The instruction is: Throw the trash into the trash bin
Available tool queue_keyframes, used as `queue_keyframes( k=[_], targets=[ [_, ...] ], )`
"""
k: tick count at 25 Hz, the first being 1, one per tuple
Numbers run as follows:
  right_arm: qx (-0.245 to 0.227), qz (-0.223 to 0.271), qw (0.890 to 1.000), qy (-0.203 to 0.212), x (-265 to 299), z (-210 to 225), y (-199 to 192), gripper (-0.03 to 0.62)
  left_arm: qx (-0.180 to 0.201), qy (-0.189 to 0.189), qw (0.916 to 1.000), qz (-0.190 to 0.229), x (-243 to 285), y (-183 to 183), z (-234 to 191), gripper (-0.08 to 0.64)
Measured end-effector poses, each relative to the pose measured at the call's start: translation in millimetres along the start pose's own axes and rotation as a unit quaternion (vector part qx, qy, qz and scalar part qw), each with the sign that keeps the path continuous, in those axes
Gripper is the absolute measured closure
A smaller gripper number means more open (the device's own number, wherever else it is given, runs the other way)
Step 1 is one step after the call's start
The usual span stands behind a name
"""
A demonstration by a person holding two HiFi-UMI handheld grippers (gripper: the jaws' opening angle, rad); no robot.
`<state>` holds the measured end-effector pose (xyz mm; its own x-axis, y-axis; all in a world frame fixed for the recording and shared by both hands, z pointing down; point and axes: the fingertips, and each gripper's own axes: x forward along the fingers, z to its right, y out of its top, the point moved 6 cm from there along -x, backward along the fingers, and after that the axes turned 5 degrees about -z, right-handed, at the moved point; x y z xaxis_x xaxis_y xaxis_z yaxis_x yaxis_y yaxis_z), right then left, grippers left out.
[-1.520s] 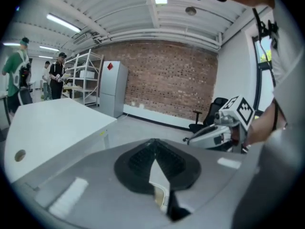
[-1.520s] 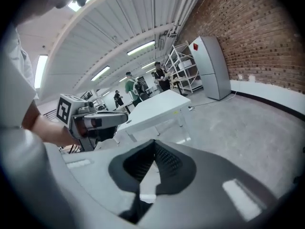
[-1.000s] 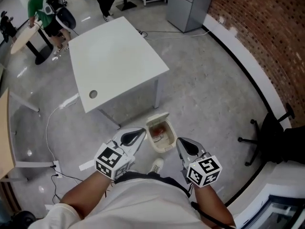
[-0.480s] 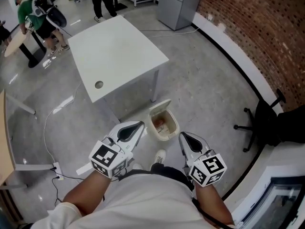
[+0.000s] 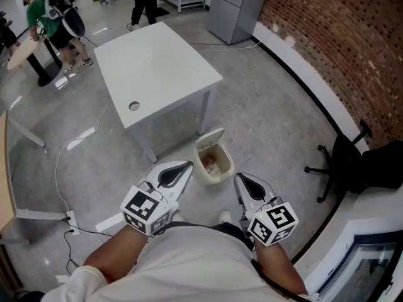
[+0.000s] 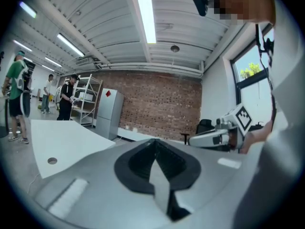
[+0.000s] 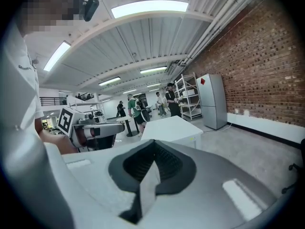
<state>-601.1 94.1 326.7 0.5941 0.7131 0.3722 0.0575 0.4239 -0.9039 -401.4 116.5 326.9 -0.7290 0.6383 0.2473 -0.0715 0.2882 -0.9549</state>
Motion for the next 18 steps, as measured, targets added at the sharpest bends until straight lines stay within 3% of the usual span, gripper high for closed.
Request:
queue_keyframes(
  k=[8, 18],
  targets=[
    [-0.023, -0.009, 1.000, 0.016, -23, 31, 2, 0.591, -0.008, 0.027, 0.9996, 0.009, 21, 4, 27, 0.552],
    [-0.020, -0.010, 1.000, 0.021, -42, 56, -6, 0.591, -0.001, 0.019, 0.9998, -0.006, 51, 5, 56, 0.551]
  ],
)
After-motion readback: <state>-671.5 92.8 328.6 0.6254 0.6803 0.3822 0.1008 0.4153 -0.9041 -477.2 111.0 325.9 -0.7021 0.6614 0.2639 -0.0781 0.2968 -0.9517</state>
